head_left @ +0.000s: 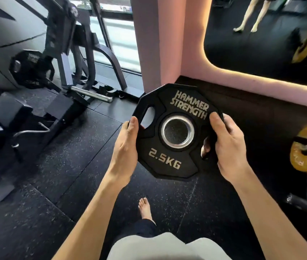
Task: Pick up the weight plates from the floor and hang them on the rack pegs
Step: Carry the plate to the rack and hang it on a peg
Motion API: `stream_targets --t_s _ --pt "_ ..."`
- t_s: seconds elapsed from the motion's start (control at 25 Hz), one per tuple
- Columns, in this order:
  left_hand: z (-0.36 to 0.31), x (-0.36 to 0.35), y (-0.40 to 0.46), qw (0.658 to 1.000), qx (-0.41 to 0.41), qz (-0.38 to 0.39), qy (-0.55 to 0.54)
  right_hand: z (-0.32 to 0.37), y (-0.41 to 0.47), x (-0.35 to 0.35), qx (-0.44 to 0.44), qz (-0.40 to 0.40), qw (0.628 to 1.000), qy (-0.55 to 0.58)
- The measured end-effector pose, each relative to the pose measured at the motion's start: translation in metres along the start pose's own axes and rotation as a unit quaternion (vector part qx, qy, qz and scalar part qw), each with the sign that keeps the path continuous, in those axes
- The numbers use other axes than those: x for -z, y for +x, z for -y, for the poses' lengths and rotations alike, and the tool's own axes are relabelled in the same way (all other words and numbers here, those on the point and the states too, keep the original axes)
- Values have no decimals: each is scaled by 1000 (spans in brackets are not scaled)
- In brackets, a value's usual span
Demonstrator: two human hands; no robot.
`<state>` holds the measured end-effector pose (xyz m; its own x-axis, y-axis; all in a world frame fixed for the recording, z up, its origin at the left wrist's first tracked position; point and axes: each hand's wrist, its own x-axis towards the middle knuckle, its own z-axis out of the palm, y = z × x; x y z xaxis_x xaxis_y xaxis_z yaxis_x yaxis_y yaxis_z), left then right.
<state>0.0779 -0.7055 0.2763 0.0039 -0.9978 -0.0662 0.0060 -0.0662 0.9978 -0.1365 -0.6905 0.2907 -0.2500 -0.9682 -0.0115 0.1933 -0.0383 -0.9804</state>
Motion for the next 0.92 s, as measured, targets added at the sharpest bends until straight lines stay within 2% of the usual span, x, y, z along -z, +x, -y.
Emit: stream_targets --t_s 0.32,0.48,0.68,0.92 --pt "-23 -19 259 995 -25 92 -22 -5 216 -48 25 -106 994 13" --pt "-40 -51 390 987 -31 159 -17 11 324 -53 42 -155 987 28" --pt "-51 -123 512 977 -41 200 -62 20 445 -22 84 -182 979 33" --pt "-78 -246 638 969 -62 227 -76 42 591 53 113 -210 970 41"
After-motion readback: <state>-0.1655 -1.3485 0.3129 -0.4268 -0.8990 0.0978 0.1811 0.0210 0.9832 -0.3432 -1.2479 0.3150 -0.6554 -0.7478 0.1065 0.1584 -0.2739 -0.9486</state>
